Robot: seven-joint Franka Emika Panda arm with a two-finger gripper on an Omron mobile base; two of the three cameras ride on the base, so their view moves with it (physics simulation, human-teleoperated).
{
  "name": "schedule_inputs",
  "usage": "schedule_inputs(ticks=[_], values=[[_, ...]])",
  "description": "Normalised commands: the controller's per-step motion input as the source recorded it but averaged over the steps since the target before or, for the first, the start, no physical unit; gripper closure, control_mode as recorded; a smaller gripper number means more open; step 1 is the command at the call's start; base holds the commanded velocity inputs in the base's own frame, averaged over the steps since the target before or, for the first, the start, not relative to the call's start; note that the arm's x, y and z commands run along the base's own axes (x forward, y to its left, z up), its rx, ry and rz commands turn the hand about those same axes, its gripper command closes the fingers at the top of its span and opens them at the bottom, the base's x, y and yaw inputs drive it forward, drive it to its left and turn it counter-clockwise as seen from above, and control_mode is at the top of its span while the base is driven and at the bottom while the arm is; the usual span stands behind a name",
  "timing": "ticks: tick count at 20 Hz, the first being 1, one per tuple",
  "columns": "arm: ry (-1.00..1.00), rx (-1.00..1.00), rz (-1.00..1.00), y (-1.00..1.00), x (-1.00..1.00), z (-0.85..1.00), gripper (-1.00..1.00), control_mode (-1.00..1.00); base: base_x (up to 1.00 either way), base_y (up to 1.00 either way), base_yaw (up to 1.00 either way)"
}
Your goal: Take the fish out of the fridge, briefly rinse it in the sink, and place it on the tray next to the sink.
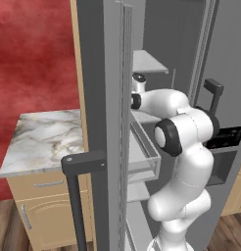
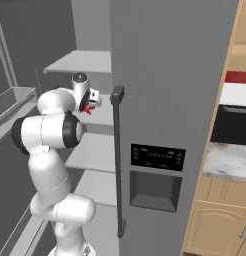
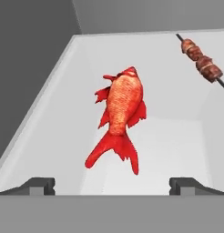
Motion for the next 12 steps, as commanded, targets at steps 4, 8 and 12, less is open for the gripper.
schedule_inputs(ticks=[4,8,12], values=[[0.06,-0.01,-0.04,0.01,0.25,-0.26,-1.0,-1.0,0.0,0.0,0.0],[0.06,-0.01,-0.08,0.0,0.01,-0.29,-1.0,-1.0,0.0,0.0,0.0],[0.01,-0.01,-0.06,0.0,0.08,-0.16,-1.0,-1.0,0.0,0.0,0.0]])
